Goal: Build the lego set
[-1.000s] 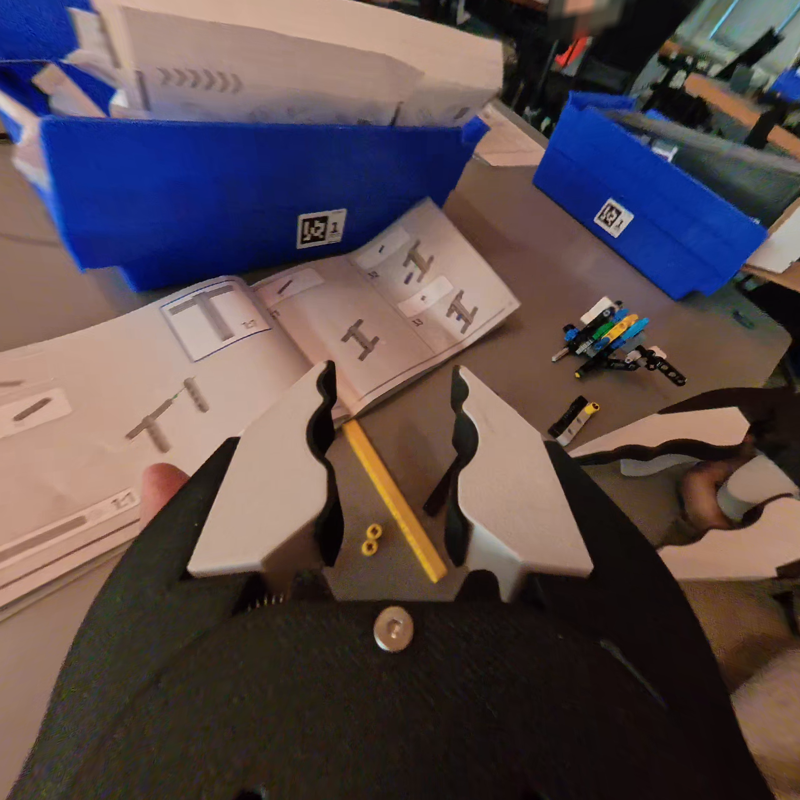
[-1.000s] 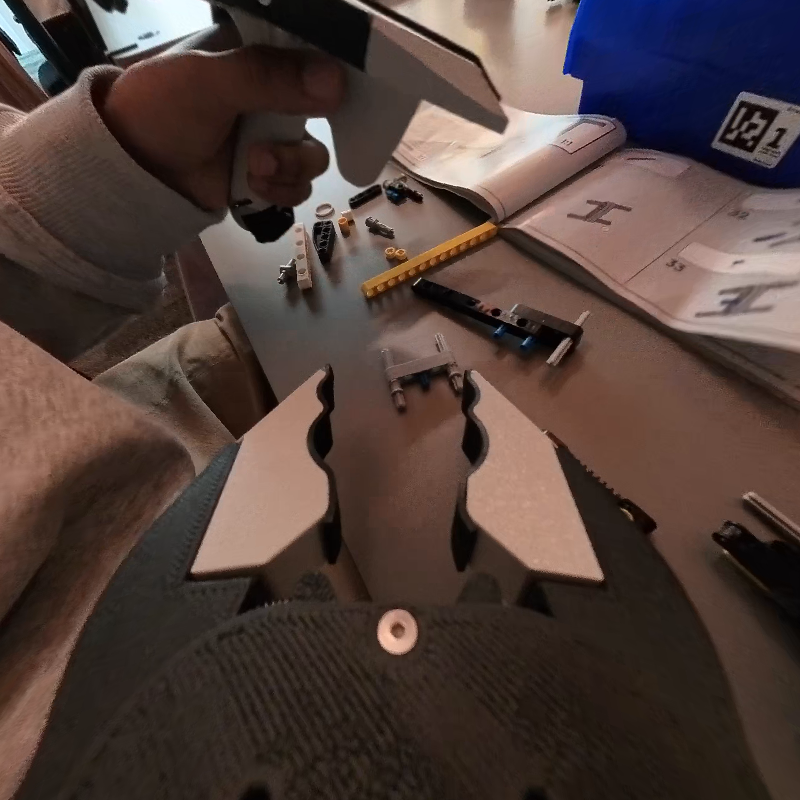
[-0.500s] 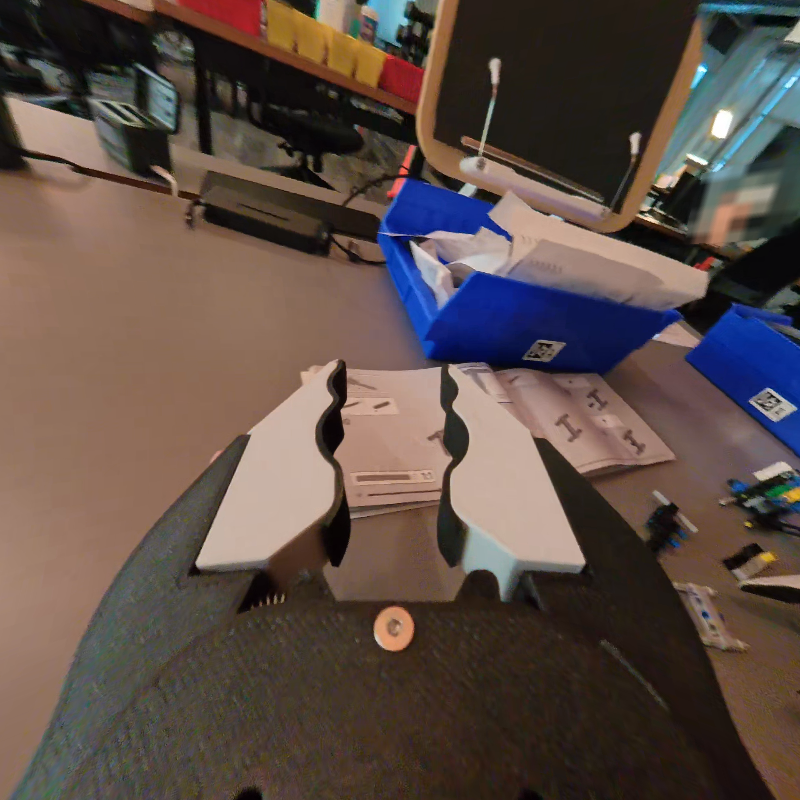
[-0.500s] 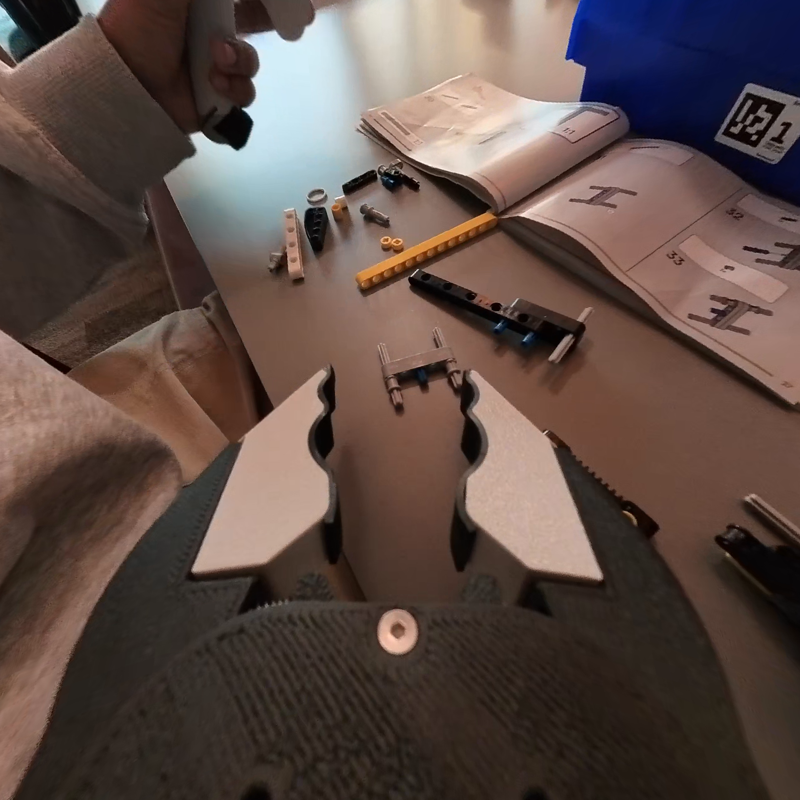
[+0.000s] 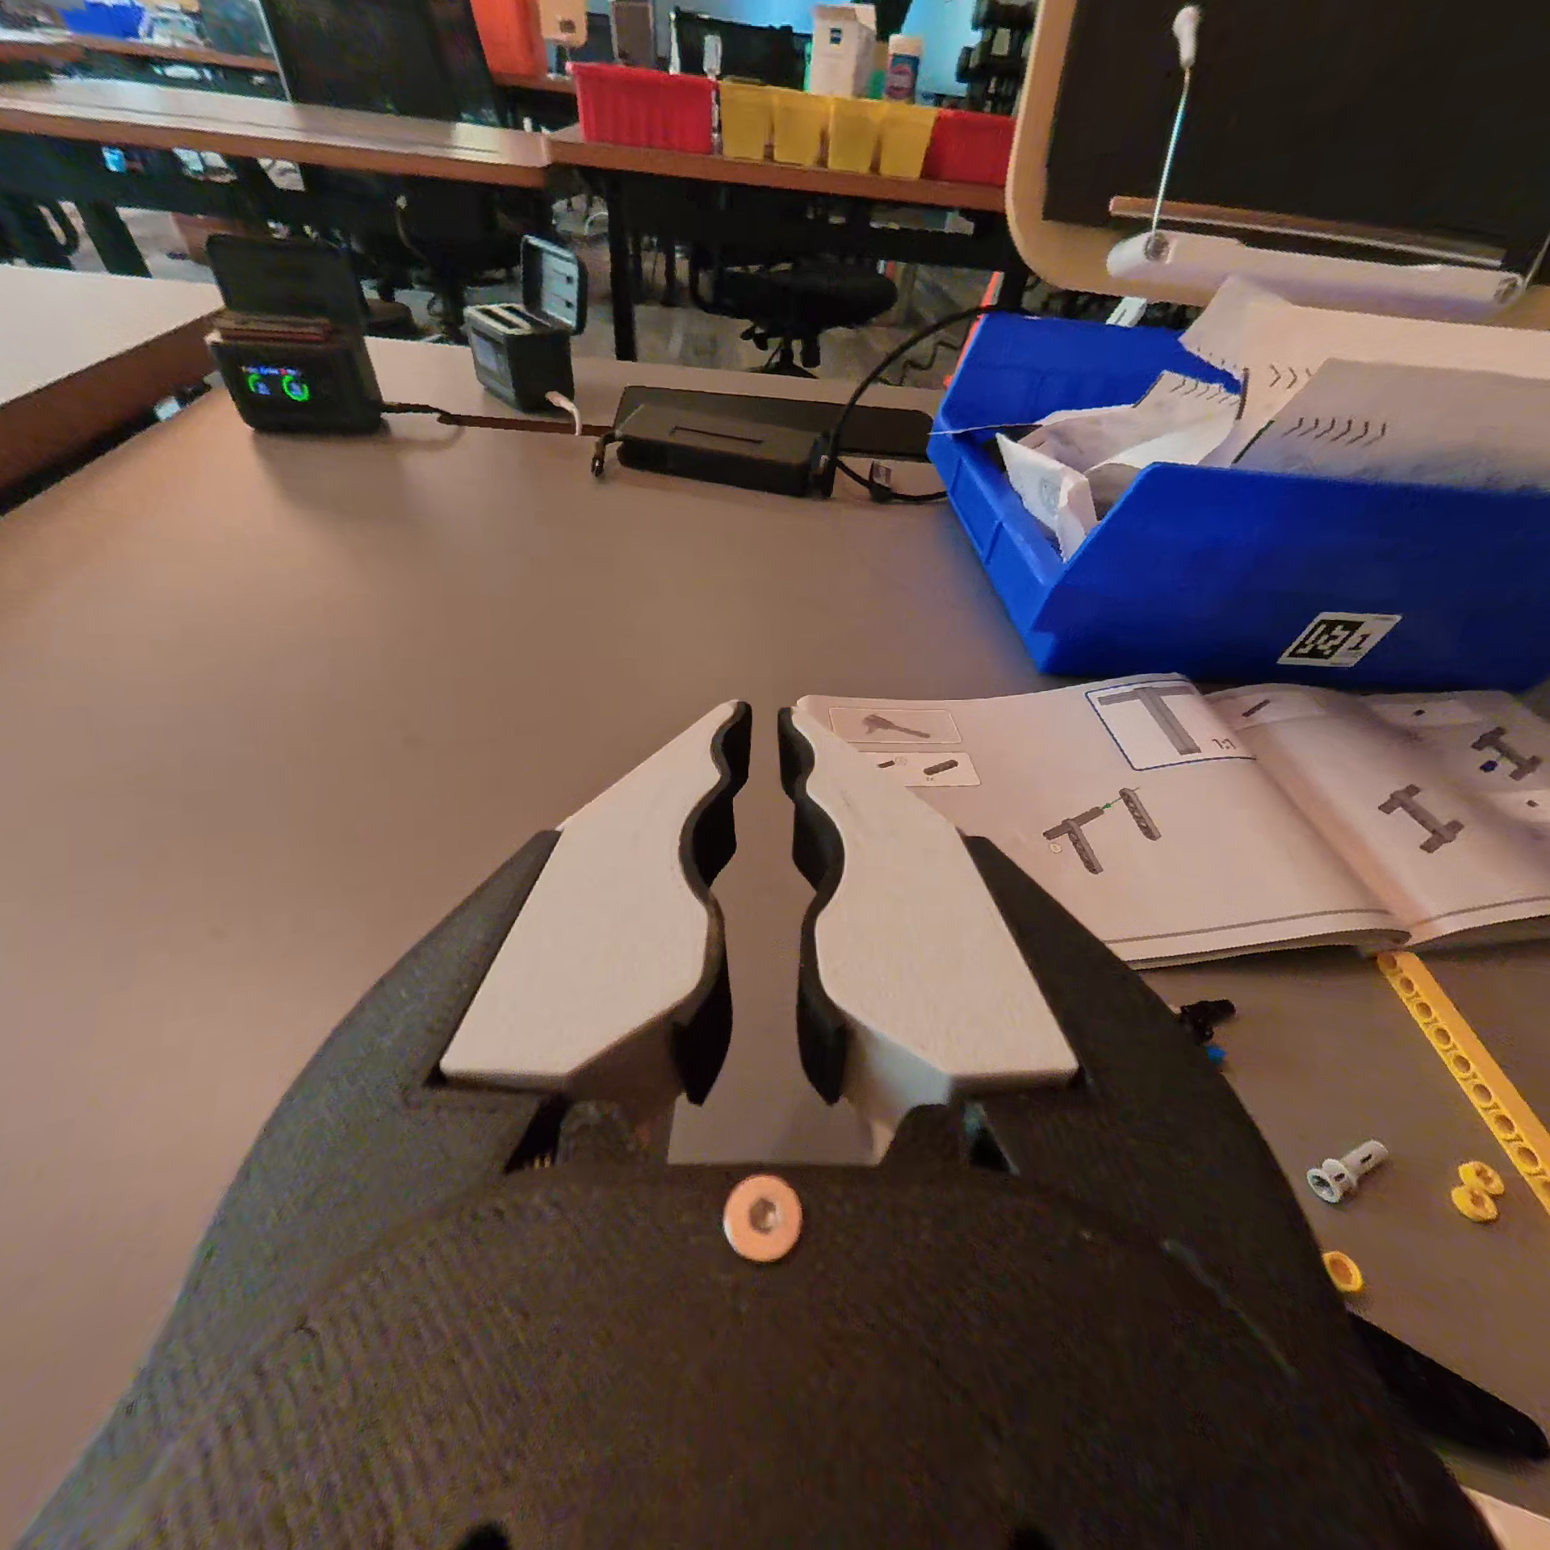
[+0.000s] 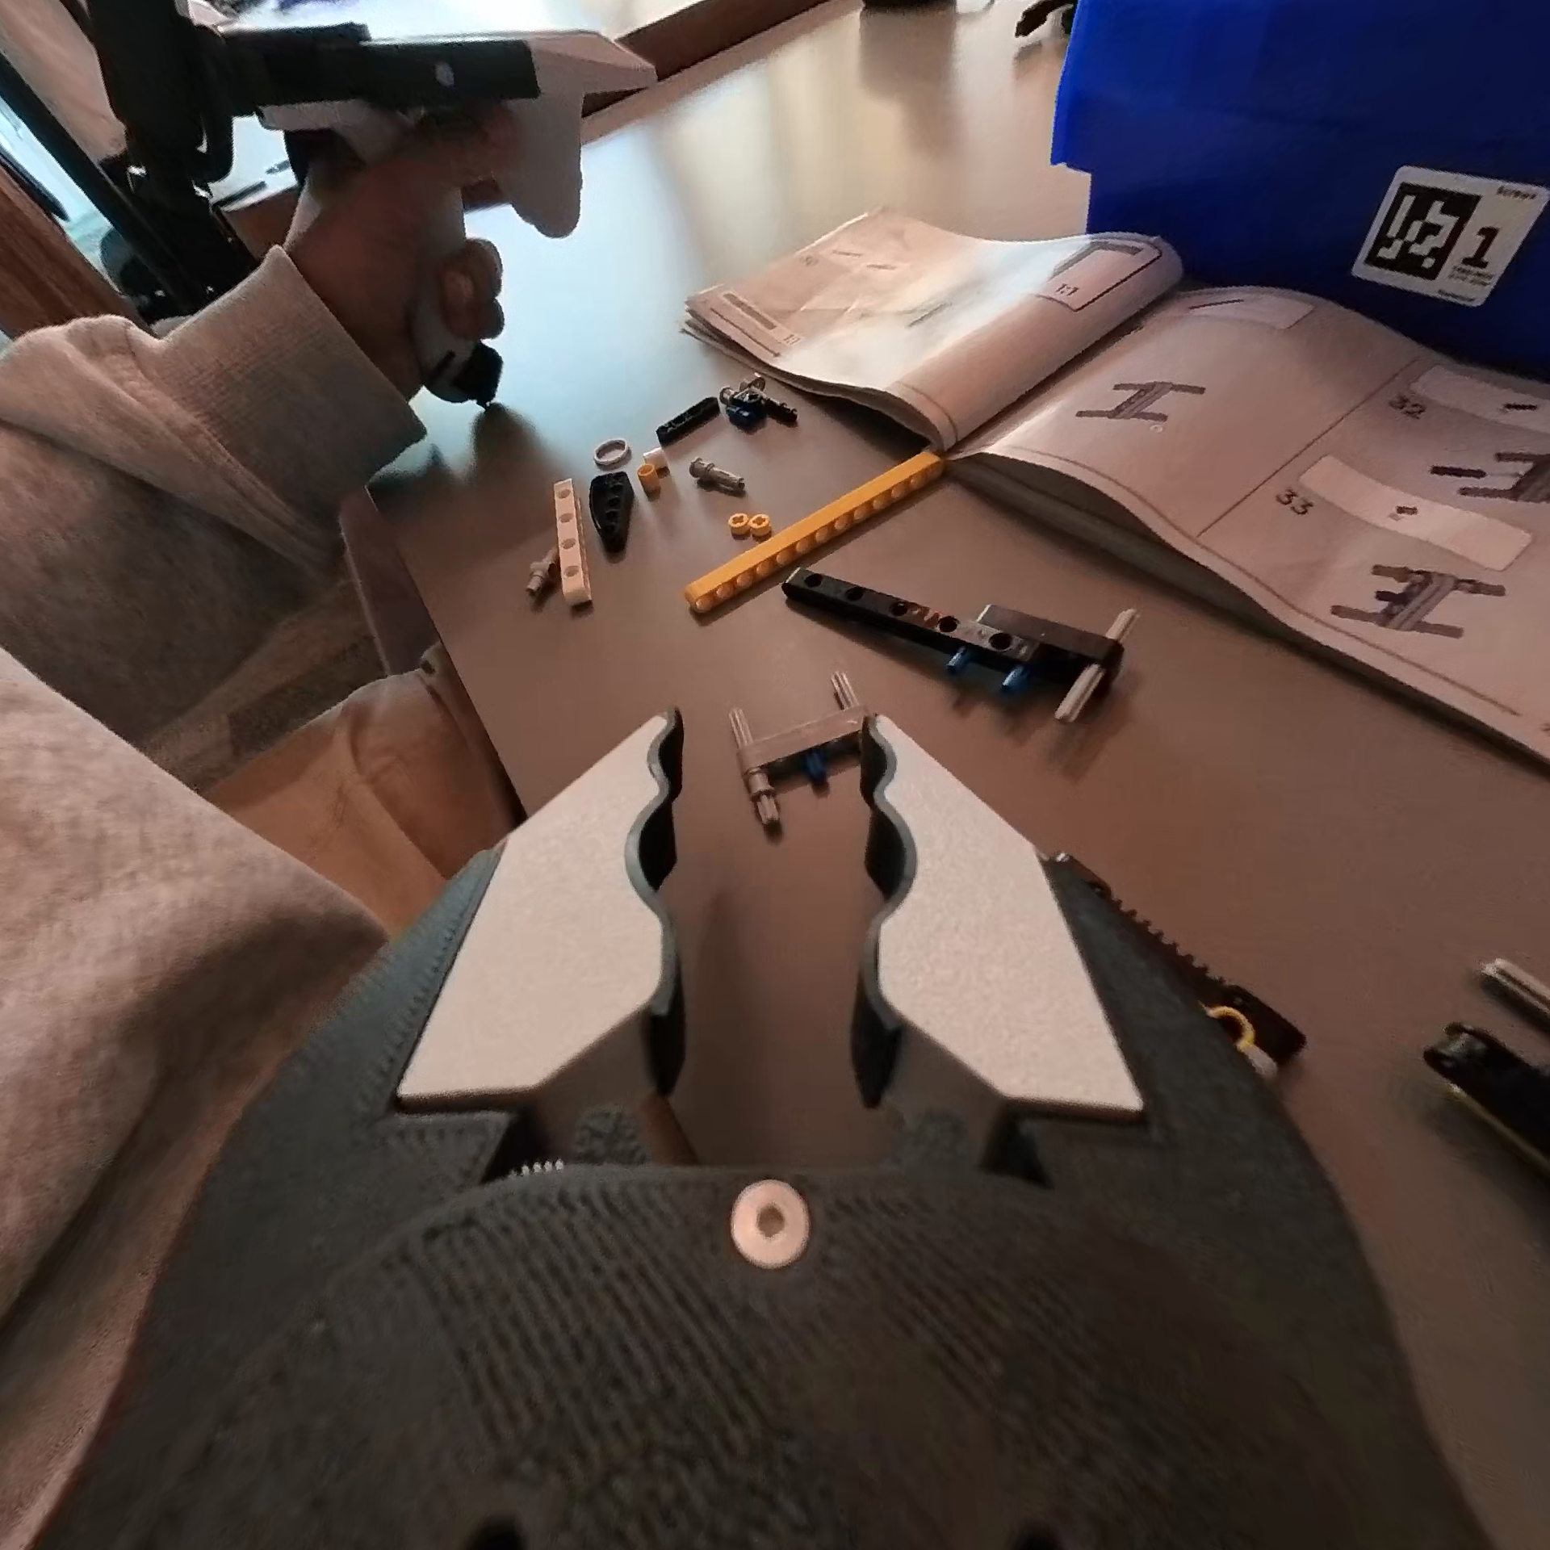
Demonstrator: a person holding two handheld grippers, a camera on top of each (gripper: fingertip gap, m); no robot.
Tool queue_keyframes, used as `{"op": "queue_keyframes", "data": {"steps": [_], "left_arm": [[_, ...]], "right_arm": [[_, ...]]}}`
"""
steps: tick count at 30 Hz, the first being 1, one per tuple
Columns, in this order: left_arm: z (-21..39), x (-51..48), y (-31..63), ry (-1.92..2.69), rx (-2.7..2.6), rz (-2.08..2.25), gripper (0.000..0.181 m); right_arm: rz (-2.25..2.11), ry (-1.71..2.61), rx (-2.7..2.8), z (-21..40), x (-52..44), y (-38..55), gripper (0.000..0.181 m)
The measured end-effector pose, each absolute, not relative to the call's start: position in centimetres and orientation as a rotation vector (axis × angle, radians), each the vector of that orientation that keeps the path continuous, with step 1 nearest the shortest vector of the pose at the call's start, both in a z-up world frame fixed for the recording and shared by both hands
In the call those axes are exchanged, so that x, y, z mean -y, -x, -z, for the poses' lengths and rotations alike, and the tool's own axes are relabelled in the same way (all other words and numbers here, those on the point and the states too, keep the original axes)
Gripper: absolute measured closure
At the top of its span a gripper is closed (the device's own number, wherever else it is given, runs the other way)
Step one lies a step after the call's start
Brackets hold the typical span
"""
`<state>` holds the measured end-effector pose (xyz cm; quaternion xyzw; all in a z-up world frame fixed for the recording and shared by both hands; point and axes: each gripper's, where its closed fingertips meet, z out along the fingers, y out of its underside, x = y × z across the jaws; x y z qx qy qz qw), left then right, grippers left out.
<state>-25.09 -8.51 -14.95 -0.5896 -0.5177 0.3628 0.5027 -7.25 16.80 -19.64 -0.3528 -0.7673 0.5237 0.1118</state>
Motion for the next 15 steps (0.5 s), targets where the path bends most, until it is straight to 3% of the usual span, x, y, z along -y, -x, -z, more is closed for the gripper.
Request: {"op": "queue_keyframes", "data": {"steps": [15], "left_arm": [[15.85, 8.57, 25.37, 1.407, 1.316, -0.760, 0.162]], "right_arm": [[-1.640, 1.114, 2.229, 19.19, -16.83, 7.51, 0.140]]}}
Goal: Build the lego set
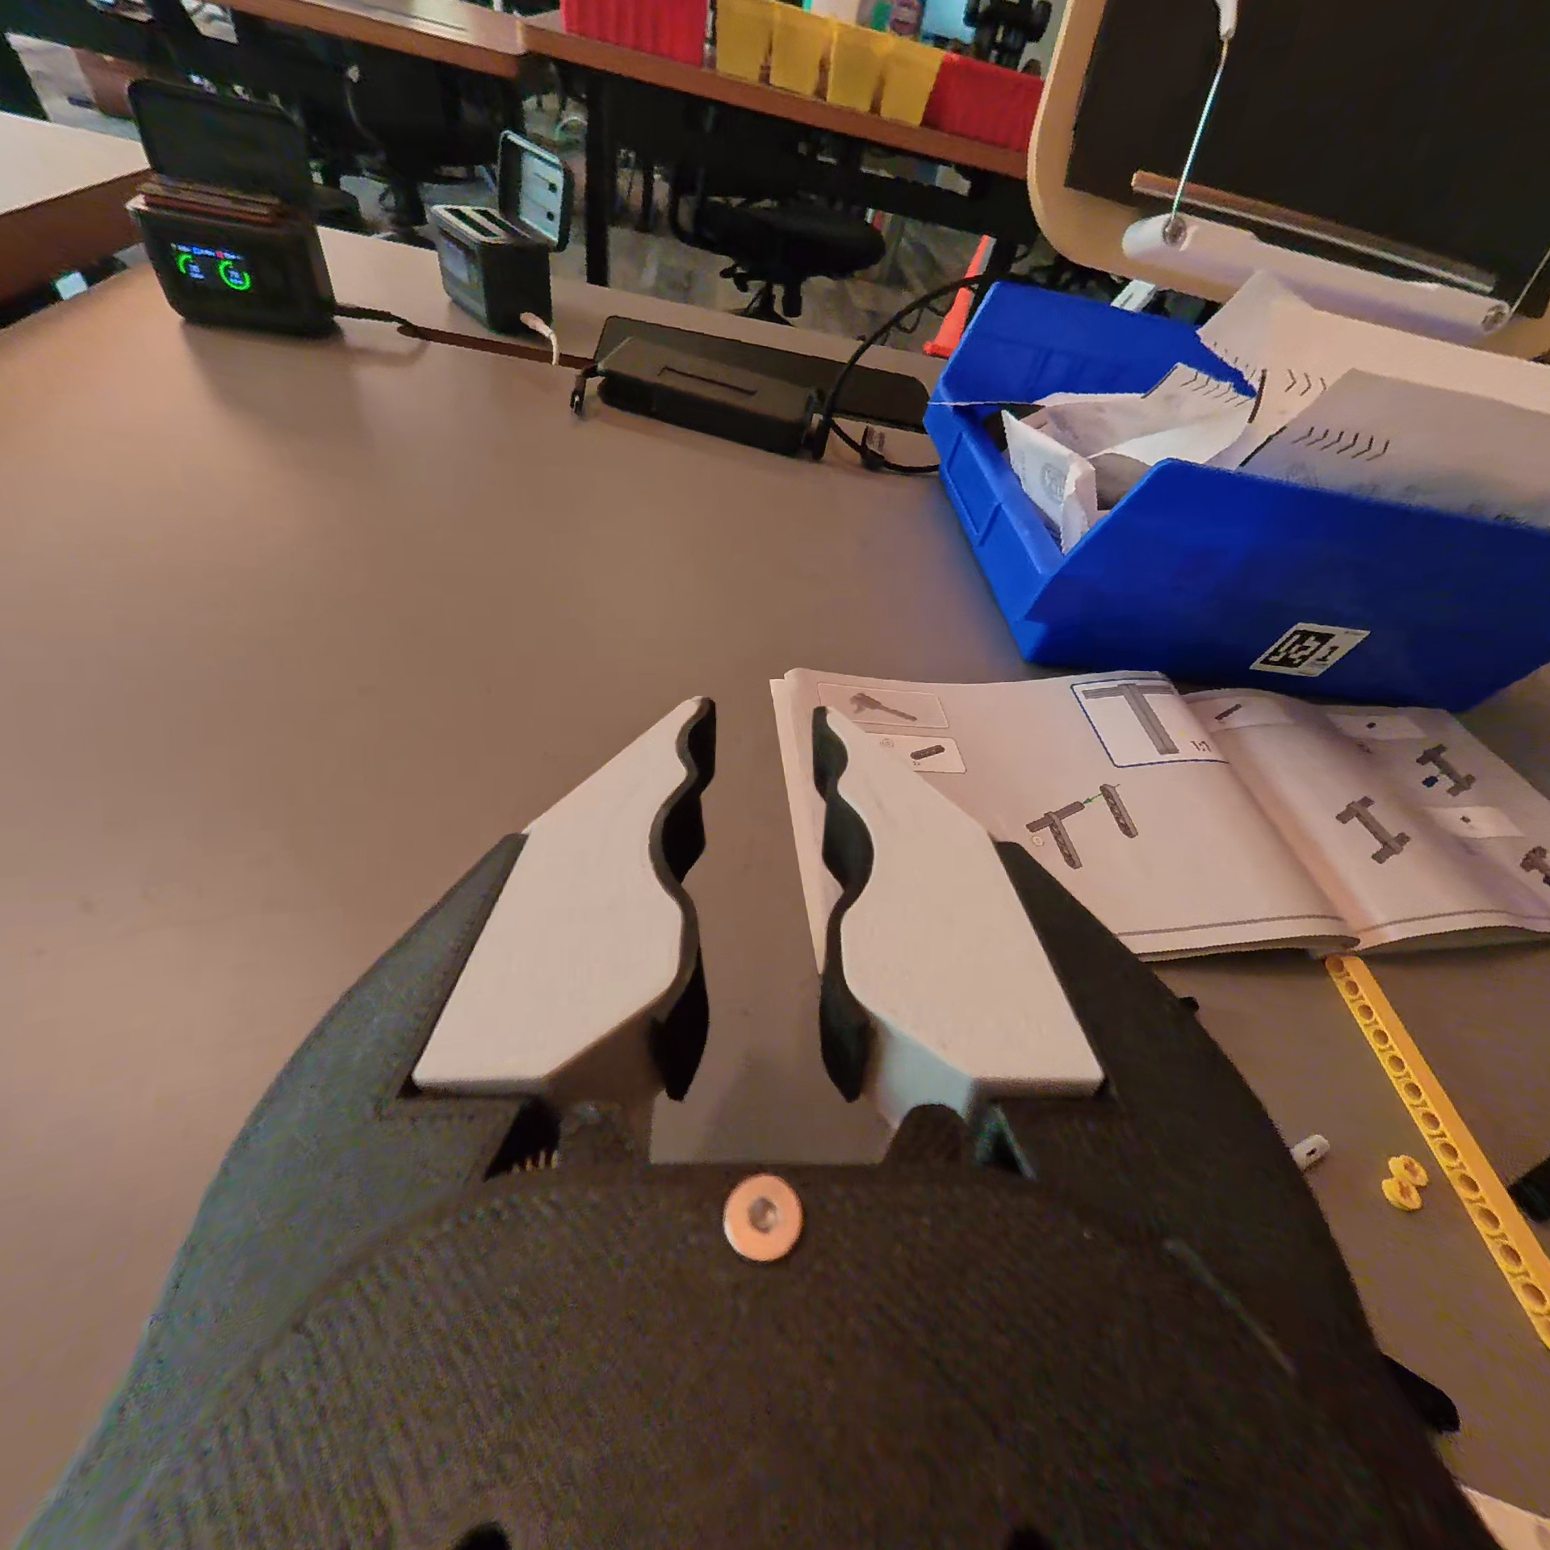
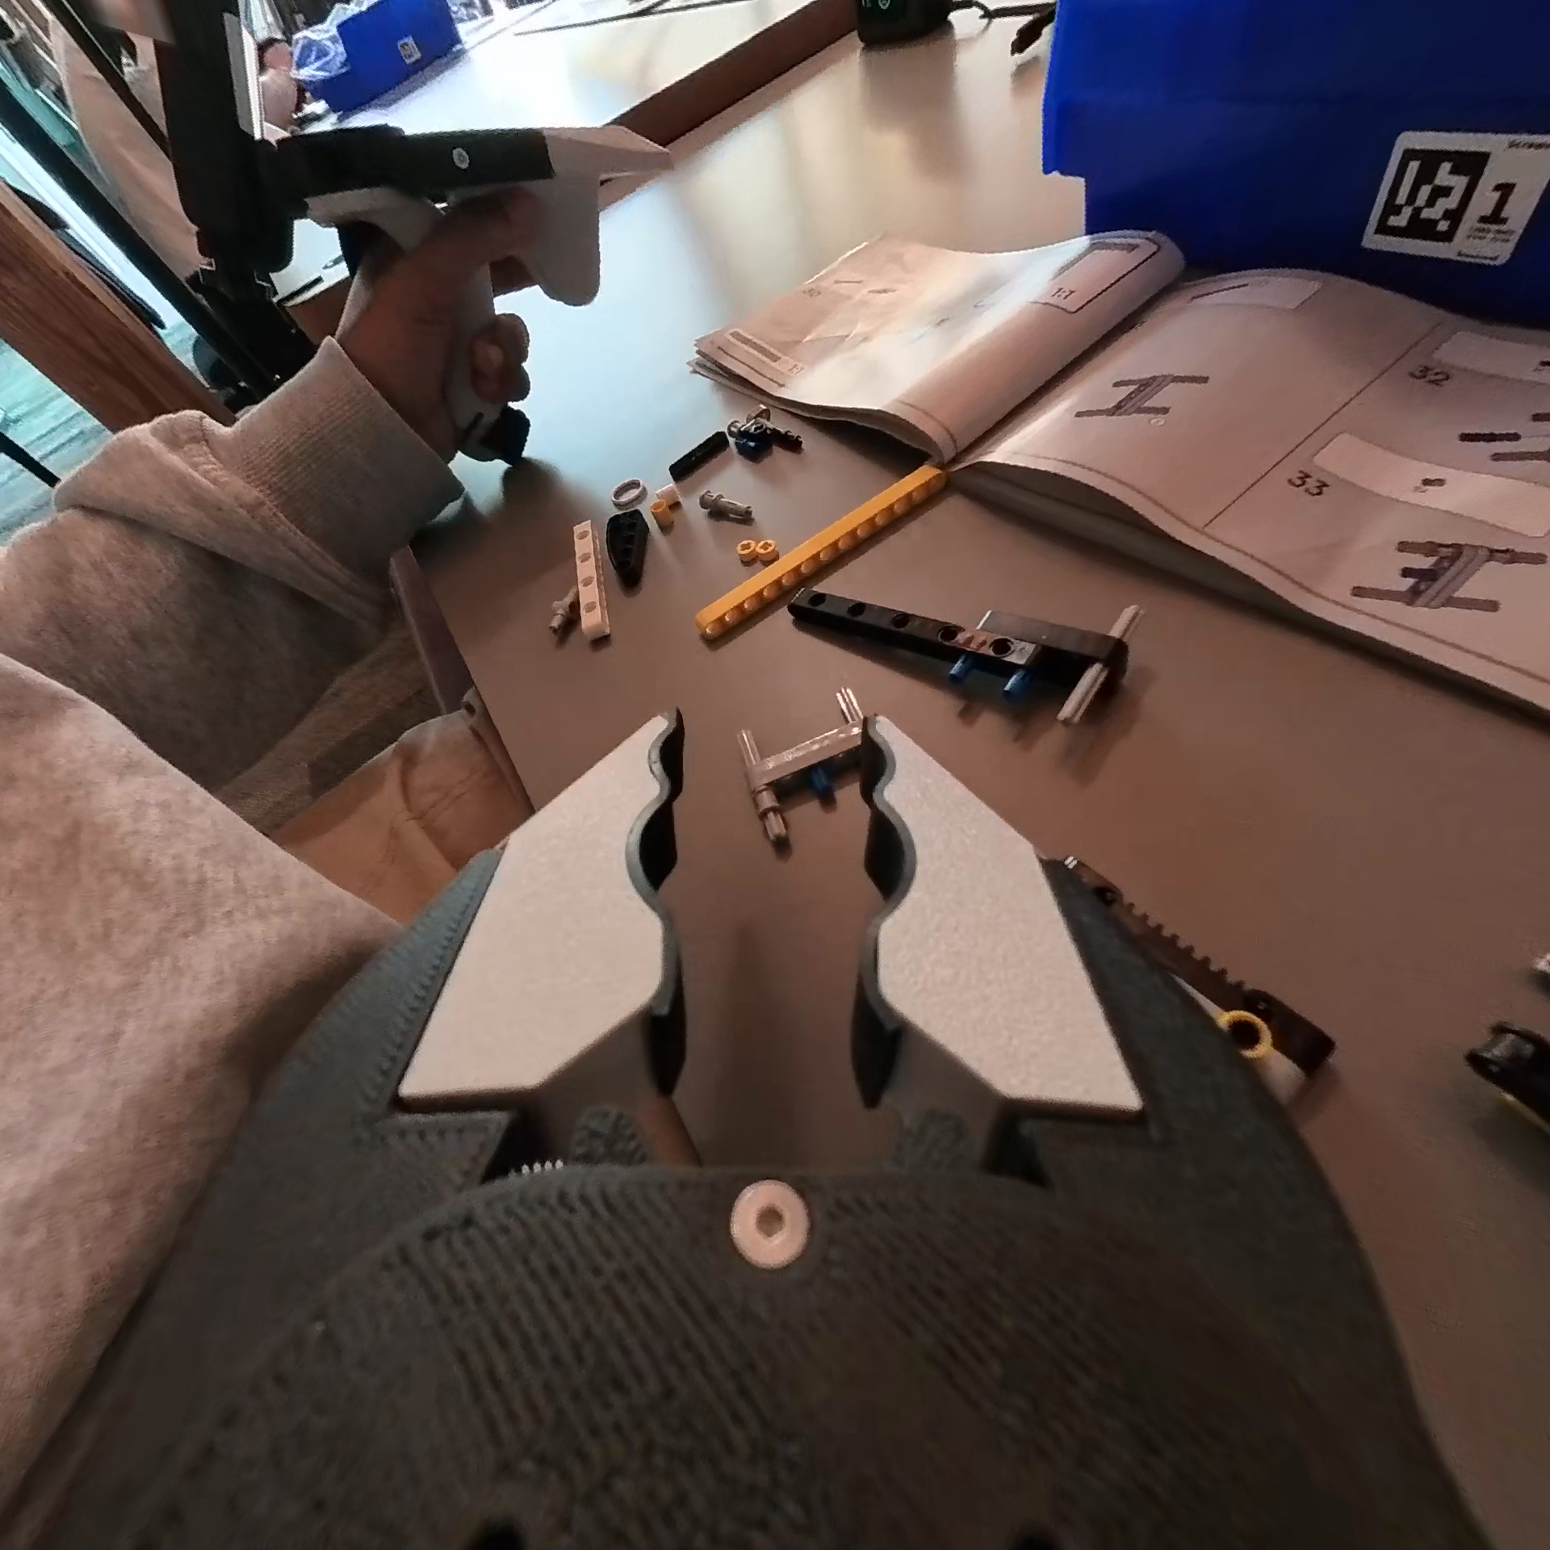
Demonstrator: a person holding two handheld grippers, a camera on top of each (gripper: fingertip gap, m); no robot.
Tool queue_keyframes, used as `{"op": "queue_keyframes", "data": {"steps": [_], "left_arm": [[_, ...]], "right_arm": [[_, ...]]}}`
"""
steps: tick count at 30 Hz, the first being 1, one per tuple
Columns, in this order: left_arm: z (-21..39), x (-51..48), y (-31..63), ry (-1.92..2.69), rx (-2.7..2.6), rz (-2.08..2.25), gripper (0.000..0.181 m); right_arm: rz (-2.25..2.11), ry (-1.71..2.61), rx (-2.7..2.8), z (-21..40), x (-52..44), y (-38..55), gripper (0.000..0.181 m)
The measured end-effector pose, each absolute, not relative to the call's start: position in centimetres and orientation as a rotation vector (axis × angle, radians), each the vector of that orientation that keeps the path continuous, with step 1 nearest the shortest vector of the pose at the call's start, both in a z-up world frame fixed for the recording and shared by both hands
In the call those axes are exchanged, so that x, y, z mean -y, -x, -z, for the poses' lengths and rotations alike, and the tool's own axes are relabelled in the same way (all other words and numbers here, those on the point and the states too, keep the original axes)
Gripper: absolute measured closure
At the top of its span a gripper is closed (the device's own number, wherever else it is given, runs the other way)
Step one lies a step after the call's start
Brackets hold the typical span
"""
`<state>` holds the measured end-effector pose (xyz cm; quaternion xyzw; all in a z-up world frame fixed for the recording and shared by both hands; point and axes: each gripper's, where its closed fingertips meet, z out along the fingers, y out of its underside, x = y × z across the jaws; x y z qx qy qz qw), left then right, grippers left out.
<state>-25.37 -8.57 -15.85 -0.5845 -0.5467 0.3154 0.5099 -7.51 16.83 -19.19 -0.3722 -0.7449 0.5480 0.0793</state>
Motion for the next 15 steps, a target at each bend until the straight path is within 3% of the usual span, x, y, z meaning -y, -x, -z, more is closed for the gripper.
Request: {"op": "queue_keyframes", "data": {"steps": [15], "left_arm": [[16.11, 8.91, 25.50, 1.389, 1.346, -0.733, 0.145]], "right_arm": [[-1.635, 1.108, 2.240, 19.29, -16.75, 7.44, 0.141]]}}
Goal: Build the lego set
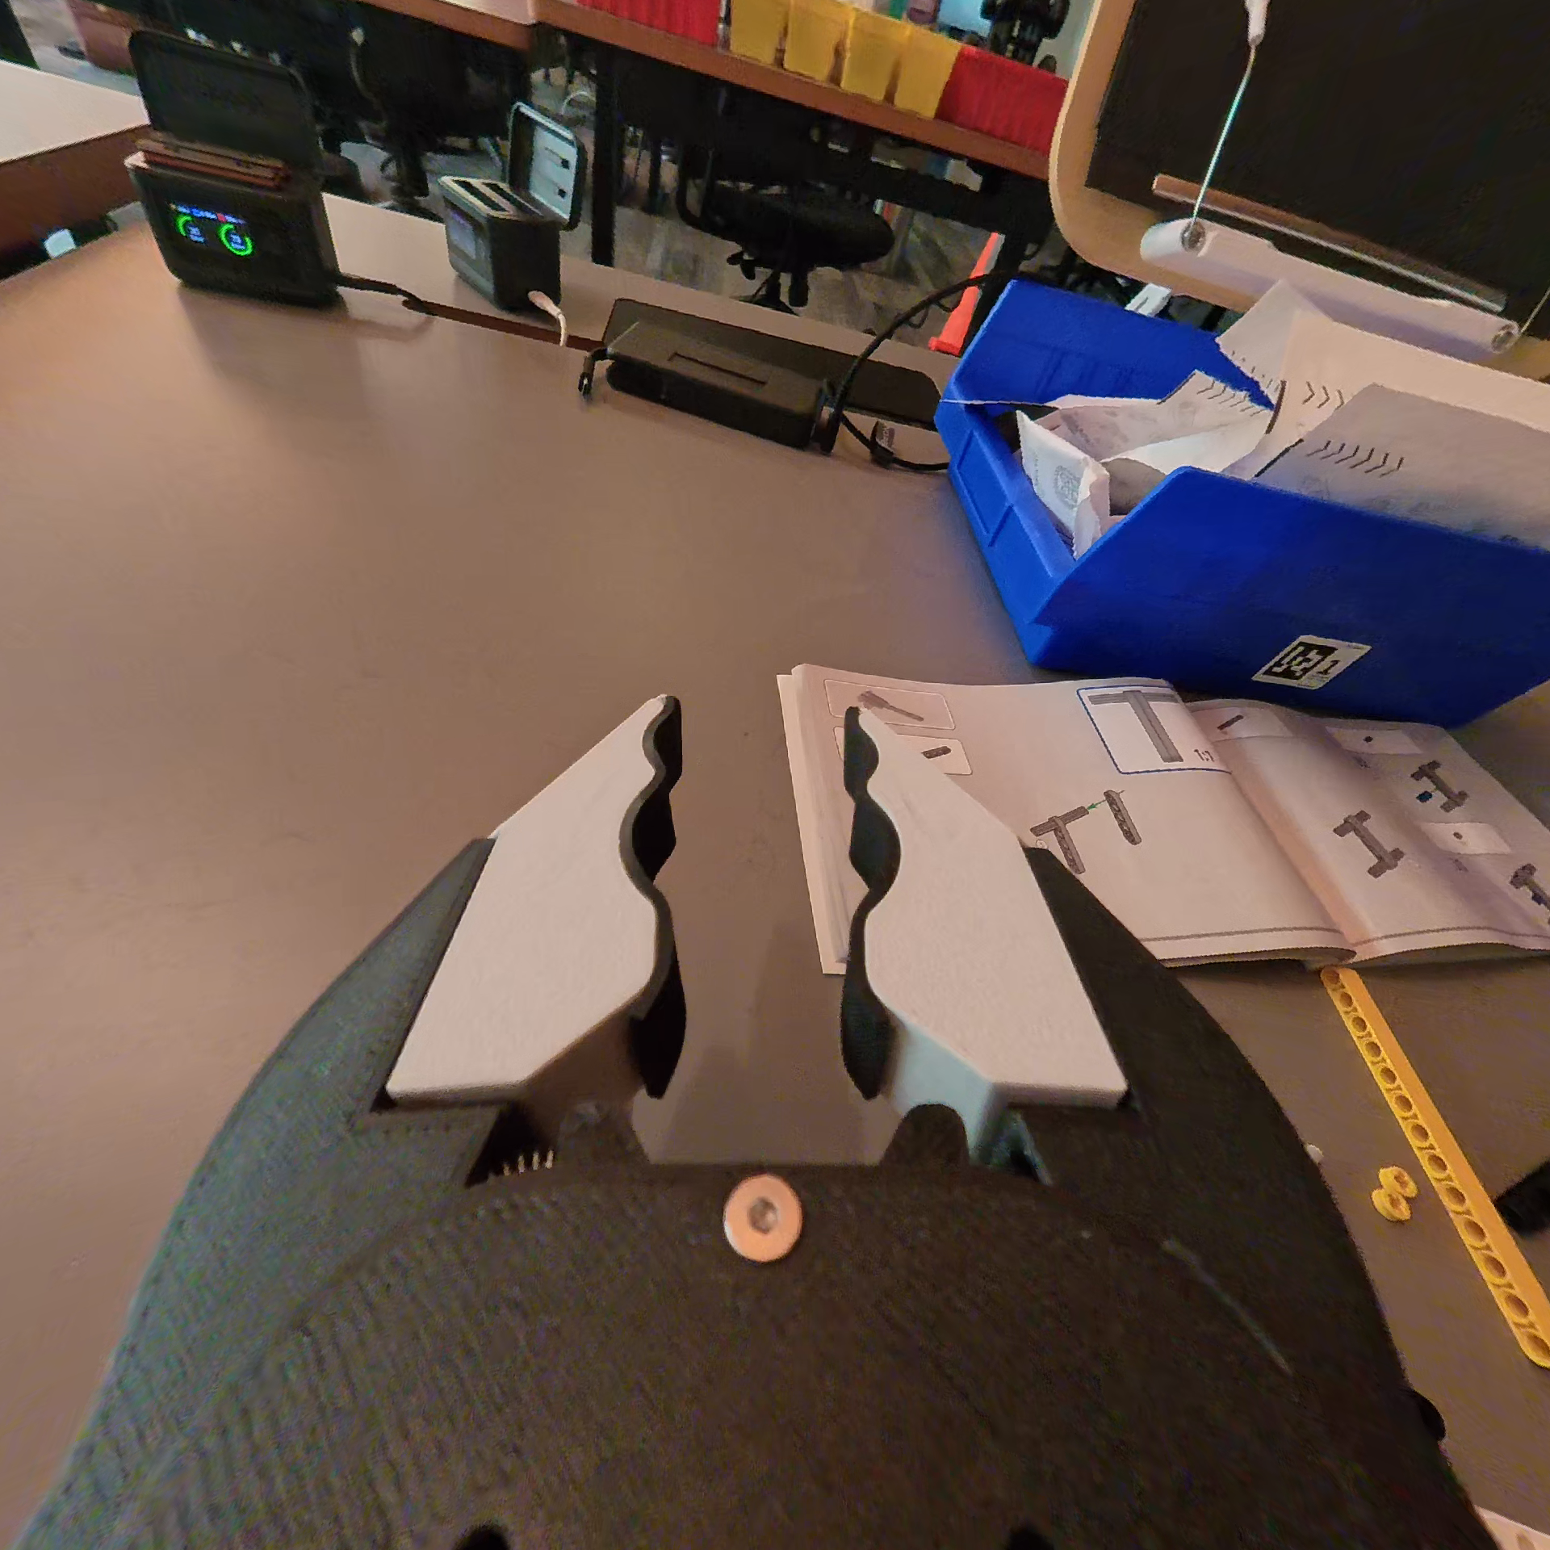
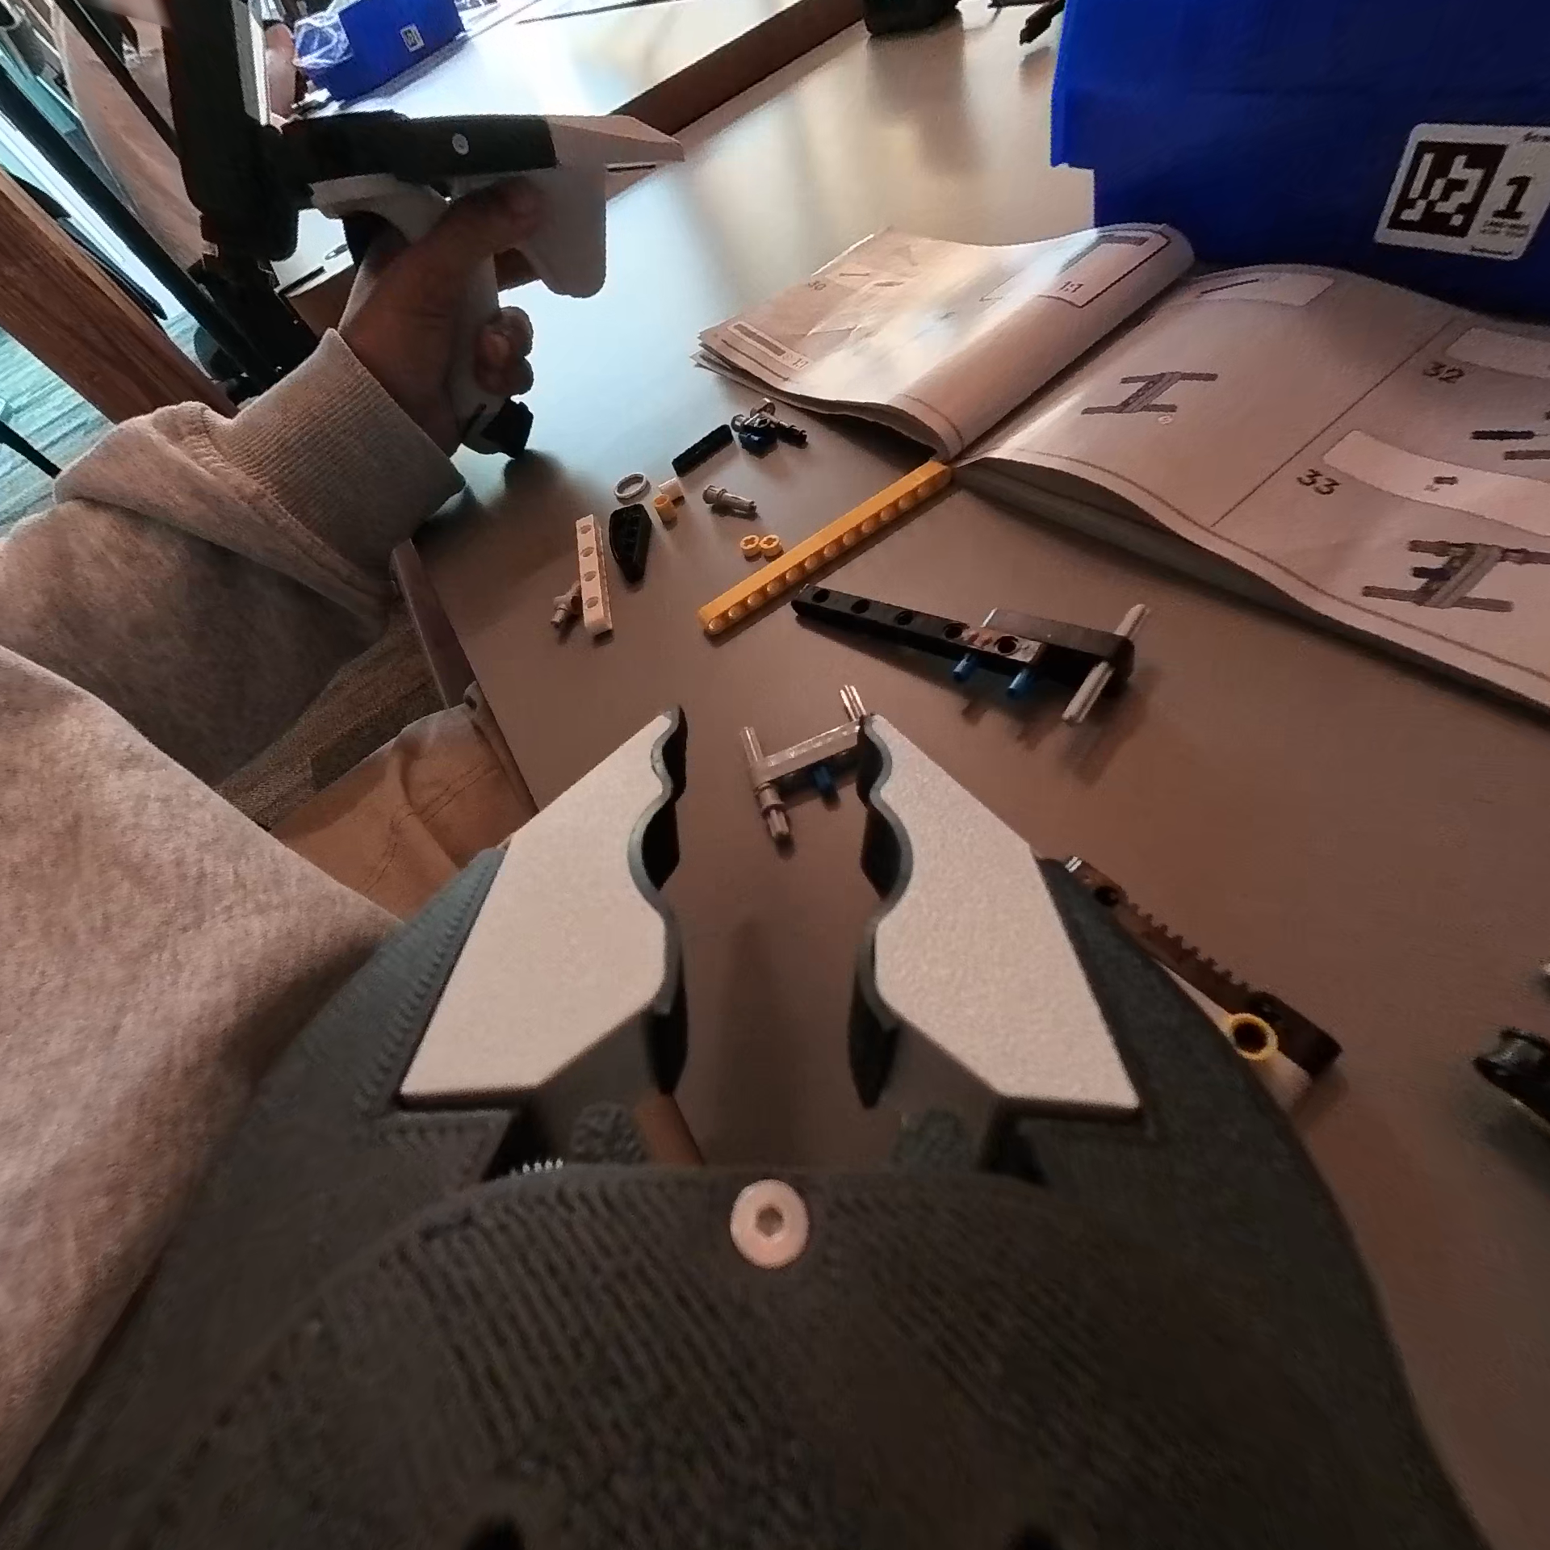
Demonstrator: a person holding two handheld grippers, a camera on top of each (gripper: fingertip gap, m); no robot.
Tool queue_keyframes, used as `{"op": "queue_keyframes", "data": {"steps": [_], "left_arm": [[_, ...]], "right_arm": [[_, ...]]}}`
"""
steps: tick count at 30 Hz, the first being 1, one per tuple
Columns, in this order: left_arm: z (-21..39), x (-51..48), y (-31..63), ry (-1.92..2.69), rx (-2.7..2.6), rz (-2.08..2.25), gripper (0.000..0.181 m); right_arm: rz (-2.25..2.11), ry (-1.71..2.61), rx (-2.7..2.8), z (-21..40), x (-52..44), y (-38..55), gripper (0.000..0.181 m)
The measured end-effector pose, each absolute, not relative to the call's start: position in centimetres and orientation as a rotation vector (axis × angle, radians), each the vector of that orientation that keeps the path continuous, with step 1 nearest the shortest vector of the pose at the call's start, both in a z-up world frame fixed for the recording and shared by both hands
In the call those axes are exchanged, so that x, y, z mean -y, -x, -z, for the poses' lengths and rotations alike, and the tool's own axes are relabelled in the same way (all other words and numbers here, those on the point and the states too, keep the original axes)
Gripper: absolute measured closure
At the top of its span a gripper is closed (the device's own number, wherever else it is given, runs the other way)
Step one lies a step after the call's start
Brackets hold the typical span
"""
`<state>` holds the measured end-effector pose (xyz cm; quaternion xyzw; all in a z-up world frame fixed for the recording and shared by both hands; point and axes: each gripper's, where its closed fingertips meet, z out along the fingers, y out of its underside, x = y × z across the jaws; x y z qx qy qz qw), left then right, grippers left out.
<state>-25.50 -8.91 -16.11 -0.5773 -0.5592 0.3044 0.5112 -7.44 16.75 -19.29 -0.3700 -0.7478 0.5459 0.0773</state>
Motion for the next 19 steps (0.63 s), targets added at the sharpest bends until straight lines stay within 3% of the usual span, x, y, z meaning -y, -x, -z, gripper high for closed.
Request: {"op": "queue_keyframes", "data": {"steps": [19], "left_arm": [[16.23, 8.80, 25.55, 1.393, 1.351, -0.723, 0.143]], "right_arm": [[-1.658, 1.090, 2.242, 19.07, -16.62, 7.28, 0.139]]}}
